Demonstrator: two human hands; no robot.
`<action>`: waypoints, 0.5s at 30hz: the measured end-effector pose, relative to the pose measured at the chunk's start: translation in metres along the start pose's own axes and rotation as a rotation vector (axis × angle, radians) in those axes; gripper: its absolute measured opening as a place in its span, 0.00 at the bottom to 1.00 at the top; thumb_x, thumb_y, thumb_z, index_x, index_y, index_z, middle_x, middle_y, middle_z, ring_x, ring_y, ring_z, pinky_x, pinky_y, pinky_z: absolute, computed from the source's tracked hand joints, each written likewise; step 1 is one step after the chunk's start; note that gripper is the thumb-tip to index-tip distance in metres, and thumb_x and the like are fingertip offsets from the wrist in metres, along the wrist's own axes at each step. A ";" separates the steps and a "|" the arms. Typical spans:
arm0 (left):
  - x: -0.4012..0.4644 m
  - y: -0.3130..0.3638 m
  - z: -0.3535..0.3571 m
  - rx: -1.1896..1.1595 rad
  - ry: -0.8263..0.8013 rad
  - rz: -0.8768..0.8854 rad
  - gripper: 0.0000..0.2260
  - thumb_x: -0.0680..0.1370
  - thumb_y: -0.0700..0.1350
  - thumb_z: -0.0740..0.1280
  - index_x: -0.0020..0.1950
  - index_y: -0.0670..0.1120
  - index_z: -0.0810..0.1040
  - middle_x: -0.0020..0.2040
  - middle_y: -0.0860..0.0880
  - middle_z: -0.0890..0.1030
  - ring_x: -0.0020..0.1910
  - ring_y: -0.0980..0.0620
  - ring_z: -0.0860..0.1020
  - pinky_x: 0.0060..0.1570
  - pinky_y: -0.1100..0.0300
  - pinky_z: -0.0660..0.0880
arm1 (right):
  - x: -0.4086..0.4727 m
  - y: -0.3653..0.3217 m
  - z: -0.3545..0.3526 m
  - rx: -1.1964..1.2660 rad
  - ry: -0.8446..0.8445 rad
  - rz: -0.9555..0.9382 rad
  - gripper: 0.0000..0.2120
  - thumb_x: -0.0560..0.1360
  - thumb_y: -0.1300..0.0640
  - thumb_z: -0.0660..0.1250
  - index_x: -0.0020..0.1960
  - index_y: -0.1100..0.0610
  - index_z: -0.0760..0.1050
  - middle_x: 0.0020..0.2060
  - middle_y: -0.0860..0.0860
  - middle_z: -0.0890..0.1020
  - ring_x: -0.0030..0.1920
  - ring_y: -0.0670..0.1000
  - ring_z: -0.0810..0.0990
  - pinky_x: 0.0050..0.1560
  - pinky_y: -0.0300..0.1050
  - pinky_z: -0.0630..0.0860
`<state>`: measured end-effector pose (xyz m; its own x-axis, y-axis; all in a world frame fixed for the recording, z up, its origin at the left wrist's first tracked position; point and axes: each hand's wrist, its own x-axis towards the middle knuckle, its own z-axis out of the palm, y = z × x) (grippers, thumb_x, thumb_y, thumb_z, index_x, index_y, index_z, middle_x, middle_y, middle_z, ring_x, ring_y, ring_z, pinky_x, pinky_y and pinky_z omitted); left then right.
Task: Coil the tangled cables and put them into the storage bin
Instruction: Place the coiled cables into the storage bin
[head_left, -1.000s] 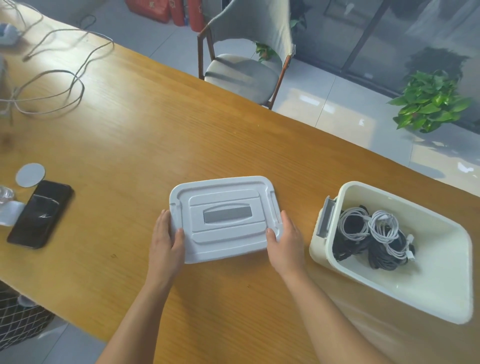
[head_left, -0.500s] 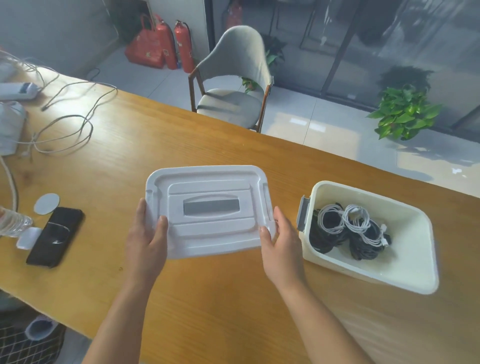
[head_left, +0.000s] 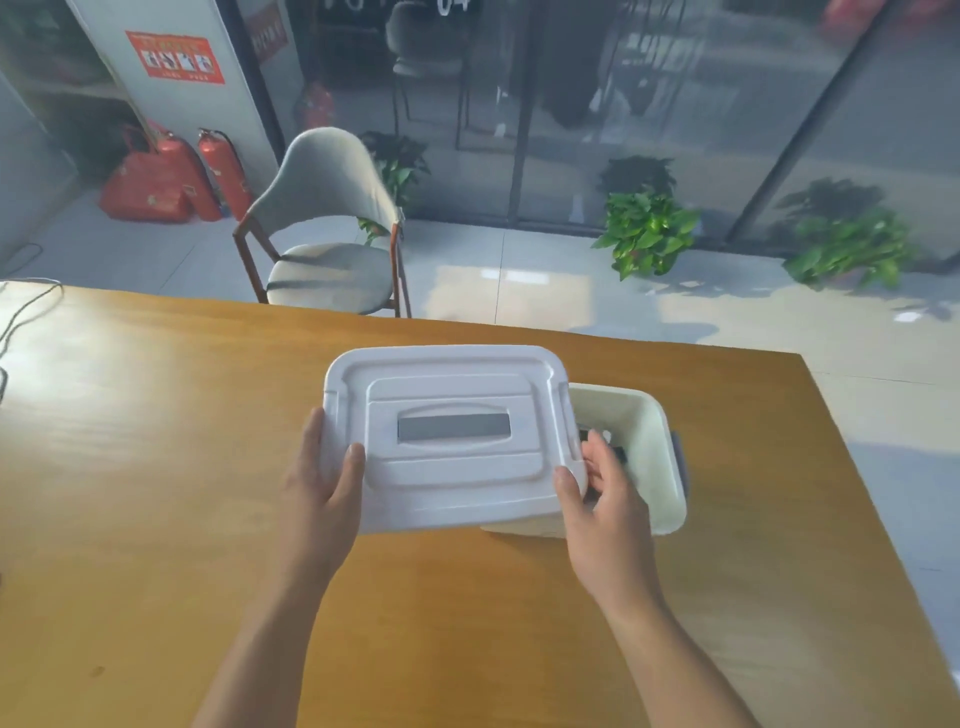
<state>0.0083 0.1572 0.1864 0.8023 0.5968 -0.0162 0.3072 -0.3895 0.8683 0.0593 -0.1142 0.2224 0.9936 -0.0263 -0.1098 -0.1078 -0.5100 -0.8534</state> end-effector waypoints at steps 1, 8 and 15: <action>-0.002 0.005 0.014 0.002 -0.027 0.007 0.28 0.84 0.56 0.64 0.83 0.56 0.59 0.80 0.58 0.66 0.77 0.56 0.66 0.73 0.54 0.65 | 0.003 0.007 -0.012 -0.008 0.020 0.019 0.27 0.84 0.51 0.65 0.81 0.52 0.64 0.74 0.46 0.74 0.75 0.47 0.71 0.75 0.53 0.69; -0.014 0.027 0.093 0.011 -0.212 0.062 0.30 0.84 0.56 0.64 0.84 0.54 0.58 0.81 0.59 0.64 0.79 0.60 0.62 0.76 0.56 0.62 | 0.021 0.051 -0.078 -0.084 0.108 0.133 0.25 0.84 0.53 0.64 0.80 0.55 0.66 0.70 0.51 0.78 0.71 0.52 0.74 0.73 0.52 0.70; -0.022 0.036 0.132 0.109 -0.273 0.089 0.30 0.86 0.51 0.60 0.85 0.49 0.53 0.83 0.57 0.57 0.82 0.58 0.53 0.79 0.59 0.53 | 0.035 0.077 -0.093 -0.163 0.118 0.151 0.25 0.85 0.53 0.63 0.80 0.57 0.66 0.72 0.51 0.76 0.73 0.52 0.72 0.74 0.52 0.68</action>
<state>0.0695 0.0373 0.1529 0.9320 0.3517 -0.0878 0.2706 -0.5138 0.8141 0.0893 -0.2344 0.2004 0.9646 -0.2085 -0.1615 -0.2584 -0.6243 -0.7372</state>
